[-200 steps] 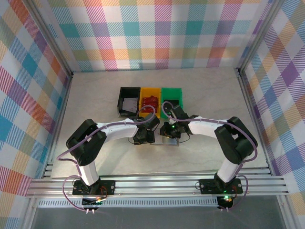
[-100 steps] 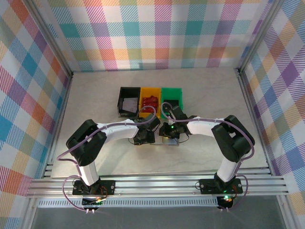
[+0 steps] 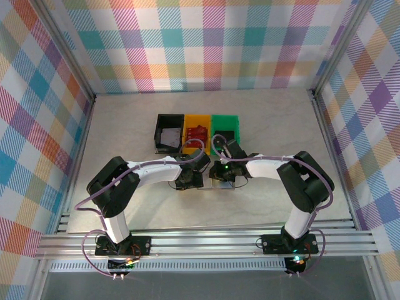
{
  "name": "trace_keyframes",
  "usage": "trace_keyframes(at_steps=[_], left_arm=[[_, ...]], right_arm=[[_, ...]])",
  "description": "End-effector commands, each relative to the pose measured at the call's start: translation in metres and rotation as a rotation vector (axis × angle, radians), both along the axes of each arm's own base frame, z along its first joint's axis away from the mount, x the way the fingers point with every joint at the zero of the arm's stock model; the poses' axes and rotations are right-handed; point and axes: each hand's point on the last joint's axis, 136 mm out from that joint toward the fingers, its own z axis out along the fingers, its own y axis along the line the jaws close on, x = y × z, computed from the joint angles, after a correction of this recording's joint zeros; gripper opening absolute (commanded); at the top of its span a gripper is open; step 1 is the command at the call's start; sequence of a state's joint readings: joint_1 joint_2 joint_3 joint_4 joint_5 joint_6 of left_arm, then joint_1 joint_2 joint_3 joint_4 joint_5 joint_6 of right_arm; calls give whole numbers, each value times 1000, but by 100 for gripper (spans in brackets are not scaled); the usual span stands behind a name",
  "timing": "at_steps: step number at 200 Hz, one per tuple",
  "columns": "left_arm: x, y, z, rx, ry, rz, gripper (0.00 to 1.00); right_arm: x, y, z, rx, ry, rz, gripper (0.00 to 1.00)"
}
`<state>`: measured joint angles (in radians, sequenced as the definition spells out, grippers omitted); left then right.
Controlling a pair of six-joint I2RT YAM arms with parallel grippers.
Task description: Take the credit cards out of the card holder
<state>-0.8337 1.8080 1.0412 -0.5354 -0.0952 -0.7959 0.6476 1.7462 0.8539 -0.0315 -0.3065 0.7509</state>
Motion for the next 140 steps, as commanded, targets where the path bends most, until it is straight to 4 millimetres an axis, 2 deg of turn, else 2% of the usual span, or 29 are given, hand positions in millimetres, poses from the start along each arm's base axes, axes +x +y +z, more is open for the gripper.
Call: trace_keyframes(at_steps=[1, 66, 140], left_arm=[[-64, -7, -94, -37, 263, -42, 61], [-63, -7, -92, -38, 260, -42, 61], [-63, -7, -90, -36, 259, -43, 61]], right_arm=[[-10, 11, 7, 60, 13, 42, 8], [-11, 7, 17, 60, -15, 34, 0], [-13, 1, 24, 45, -36, 29, 0]])
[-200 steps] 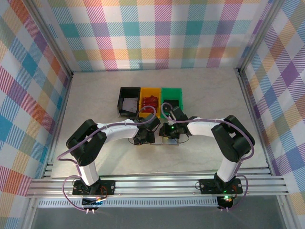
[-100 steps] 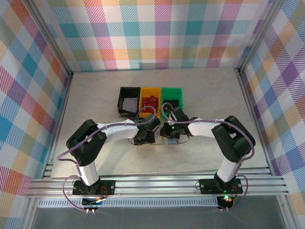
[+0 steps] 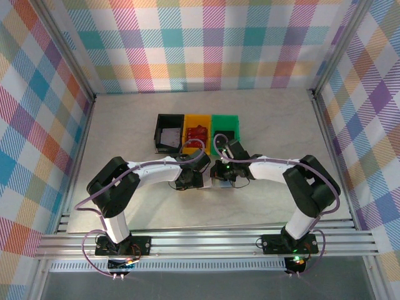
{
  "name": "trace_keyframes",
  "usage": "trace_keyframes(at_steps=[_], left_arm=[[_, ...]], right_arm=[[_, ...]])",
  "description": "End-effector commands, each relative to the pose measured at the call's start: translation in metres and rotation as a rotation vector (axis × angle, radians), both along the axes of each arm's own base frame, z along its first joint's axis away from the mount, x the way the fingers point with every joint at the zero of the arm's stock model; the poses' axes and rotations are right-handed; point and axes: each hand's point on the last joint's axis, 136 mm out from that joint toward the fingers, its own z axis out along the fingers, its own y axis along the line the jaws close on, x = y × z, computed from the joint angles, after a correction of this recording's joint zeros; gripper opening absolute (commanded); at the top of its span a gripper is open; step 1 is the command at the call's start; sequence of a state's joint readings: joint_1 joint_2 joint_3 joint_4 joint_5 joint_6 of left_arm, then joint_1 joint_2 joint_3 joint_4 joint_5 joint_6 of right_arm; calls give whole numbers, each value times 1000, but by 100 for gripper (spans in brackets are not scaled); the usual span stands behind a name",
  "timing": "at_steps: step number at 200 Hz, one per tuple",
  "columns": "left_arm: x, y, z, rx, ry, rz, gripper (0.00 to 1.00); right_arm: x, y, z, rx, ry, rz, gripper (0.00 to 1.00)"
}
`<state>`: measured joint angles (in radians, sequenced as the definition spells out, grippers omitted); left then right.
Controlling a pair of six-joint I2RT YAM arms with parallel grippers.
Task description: Take the credit cards out of the card holder
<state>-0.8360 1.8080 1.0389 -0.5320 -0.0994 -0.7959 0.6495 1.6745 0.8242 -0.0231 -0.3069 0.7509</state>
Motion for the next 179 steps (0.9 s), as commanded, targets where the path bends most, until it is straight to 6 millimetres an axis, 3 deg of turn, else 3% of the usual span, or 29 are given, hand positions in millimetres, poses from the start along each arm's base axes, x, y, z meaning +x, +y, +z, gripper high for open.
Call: trace_keyframes(at_steps=[1, 179], left_arm=[[-63, -7, -89, -38, 263, -41, 61], [-65, -9, -91, -52, 272, -39, 61]], right_arm=[[-10, 2, 7, 14, 3, 27, 0], [-12, -23, 12, 9, 6, -4, 0]])
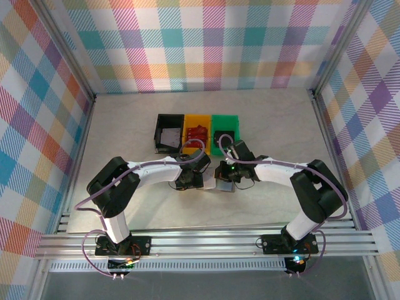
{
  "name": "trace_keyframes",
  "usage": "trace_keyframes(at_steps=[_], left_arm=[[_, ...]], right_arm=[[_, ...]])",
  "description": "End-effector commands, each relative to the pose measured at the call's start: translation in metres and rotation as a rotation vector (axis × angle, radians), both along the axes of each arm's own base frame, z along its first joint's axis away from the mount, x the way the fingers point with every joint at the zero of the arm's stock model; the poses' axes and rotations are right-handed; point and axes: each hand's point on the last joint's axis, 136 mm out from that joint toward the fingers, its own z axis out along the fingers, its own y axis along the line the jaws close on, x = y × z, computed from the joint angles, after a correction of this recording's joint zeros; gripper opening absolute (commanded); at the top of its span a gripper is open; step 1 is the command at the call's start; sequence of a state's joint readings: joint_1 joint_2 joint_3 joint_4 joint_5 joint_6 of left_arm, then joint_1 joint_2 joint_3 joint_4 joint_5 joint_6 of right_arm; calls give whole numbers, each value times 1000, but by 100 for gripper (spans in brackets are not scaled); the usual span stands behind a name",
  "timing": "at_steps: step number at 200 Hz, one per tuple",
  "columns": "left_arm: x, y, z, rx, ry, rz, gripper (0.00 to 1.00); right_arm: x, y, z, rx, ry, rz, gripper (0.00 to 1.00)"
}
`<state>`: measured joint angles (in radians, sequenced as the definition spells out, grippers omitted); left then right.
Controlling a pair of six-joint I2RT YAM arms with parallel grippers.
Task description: Take the credit cards out of the card holder
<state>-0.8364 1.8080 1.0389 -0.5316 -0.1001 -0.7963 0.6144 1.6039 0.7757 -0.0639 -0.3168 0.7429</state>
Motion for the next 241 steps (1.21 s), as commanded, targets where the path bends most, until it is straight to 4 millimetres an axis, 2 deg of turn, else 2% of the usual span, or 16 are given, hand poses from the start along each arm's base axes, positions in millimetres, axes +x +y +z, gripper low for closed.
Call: trace_keyframes(at_steps=[1, 141, 191, 221, 241], left_arm=[[-65, -9, -92, -52, 274, -38, 61], [-66, -12, -92, -65, 281, -35, 61], [-65, -13, -92, -70, 282, -35, 61], [-65, -14, -91, -73, 283, -36, 61], [-65, -15, -91, -77, 282, -36, 61]], right_arm=[[-6, -4, 8, 15, -9, 19, 0], [-5, -22, 17, -1, -39, -2, 0], [-6, -19, 20, 28, -48, 15, 0], [-8, -10, 22, 76, -41, 41, 10], [-8, -7, 21, 95, -29, 45, 12]])
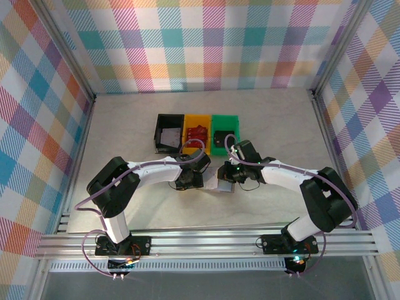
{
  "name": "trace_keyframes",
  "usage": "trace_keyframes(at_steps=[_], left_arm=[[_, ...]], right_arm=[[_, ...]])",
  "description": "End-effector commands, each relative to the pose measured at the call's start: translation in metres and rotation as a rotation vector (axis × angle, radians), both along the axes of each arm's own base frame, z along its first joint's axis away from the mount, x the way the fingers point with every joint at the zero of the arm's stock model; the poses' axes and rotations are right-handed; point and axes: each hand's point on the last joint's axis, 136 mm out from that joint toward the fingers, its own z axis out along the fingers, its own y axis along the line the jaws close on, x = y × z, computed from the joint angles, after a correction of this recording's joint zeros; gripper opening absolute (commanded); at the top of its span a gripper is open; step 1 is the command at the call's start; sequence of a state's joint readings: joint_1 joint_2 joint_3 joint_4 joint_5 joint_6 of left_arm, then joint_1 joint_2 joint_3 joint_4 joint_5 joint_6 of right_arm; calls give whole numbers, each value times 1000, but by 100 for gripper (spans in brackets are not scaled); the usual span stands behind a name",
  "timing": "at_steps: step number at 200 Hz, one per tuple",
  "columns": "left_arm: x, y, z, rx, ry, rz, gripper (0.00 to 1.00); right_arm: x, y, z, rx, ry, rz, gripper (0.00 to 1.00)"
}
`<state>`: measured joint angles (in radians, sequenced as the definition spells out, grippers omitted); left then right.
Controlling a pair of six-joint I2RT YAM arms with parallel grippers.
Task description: Take the credit cards out of the card holder
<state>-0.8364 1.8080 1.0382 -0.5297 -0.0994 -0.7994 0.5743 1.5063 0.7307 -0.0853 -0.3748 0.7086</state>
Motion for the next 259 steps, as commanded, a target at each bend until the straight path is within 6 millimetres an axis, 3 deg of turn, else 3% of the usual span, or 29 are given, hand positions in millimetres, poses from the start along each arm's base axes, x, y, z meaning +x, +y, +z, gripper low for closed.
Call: trace_keyframes(at_steps=[1, 84, 106, 179, 259], left_arm=[[-64, -15, -91, -76, 281, -39, 61], [-66, -16, -94, -81, 288, -38, 61], [-66, -16, -93, -83, 286, -38, 61], [-65, -17, -89, -93, 279, -35, 61], [-61, -22, -79, -119, 257, -29, 61]], right_arm=[[-1, 5, 3, 45, -7, 27, 12], [-1, 5, -6, 46, 19, 11, 7], [0, -1, -7, 18, 12, -9, 0], [-4, -17, -9, -4, 10, -40, 0], [-13, -33, 8, 9, -38, -51, 0]])
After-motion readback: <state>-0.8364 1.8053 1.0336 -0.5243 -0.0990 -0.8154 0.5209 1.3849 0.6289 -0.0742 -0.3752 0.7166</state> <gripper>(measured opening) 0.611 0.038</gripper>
